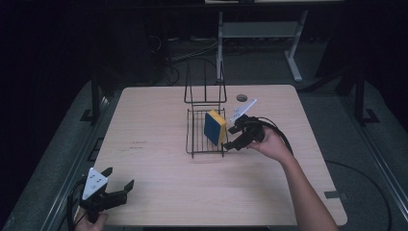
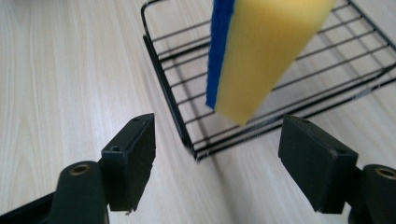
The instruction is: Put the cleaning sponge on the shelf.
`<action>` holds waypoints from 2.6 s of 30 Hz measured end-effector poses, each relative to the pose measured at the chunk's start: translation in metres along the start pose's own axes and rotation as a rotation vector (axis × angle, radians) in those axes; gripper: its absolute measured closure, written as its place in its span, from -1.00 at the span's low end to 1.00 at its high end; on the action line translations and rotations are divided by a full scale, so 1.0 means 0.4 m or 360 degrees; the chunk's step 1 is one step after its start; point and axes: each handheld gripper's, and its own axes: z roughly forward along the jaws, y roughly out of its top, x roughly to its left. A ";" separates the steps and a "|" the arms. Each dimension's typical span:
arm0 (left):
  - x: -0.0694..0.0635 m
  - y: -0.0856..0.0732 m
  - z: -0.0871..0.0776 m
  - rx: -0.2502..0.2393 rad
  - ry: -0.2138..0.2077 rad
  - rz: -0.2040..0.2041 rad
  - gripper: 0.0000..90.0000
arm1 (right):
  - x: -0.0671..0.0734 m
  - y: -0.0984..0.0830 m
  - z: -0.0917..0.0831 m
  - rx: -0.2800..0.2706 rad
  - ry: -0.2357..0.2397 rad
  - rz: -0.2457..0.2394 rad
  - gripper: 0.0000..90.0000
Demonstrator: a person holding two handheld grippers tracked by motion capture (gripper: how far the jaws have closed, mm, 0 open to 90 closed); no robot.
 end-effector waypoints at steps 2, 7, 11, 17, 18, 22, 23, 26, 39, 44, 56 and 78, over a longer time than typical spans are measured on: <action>0.000 0.000 0.000 -0.0001 0.0001 -0.0002 -0.69 | 0.004 -0.007 -0.008 0.0010 -0.0010 -0.0007 -0.40; 0.001 0.000 0.000 0.0002 0.0002 -0.0003 -0.69 | 0.015 -0.017 -0.026 -0.0017 -0.0018 0.0002 -0.40; 0.000 0.000 -0.001 -0.0001 0.0000 -0.0002 -0.69 | 0.026 -0.030 -0.039 -0.0028 -0.0031 0.0001 -0.40; 0.000 0.000 -0.001 0.0001 0.0002 -0.0002 -0.69 | 0.045 -0.051 -0.053 -0.0017 -0.0043 -0.0013 -0.40; 0.000 0.000 -0.001 0.0001 0.0002 -0.0002 -0.69 | 0.048 -0.053 -0.055 -0.0016 -0.0043 -0.0011 -0.40; 0.000 0.000 -0.001 0.0003 0.0004 0.0000 -0.69 | 0.059 -0.071 -0.065 -0.0019 -0.0060 -0.0019 -0.40; -0.001 0.000 -0.001 0.0002 0.0004 0.0000 -0.69 | 0.062 -0.076 -0.068 -0.0027 -0.0060 -0.0019 -0.40; -0.002 0.001 -0.001 0.0002 0.0004 0.0002 -0.69 | 0.071 -0.087 -0.073 -0.0015 -0.0073 -0.0023 -0.40; -0.003 0.001 -0.001 0.0002 0.0004 -0.0002 -0.69 | 0.110 -0.144 -0.094 -0.0037 -0.0098 -0.0017 -0.40; -0.004 0.001 0.000 0.0001 0.0003 0.0003 -0.69 | 0.121 -0.173 -0.107 -0.0078 -0.0117 0.0010 -0.40; -0.009 0.002 0.003 0.0005 0.0002 0.0009 -0.69 | 0.158 -0.277 -0.107 -0.0068 -0.0126 0.0091 -0.40; -0.007 -0.002 0.004 0.0012 0.0003 0.0004 -0.69 | 0.215 -0.382 -0.112 -0.0086 -0.0156 0.0155 -0.40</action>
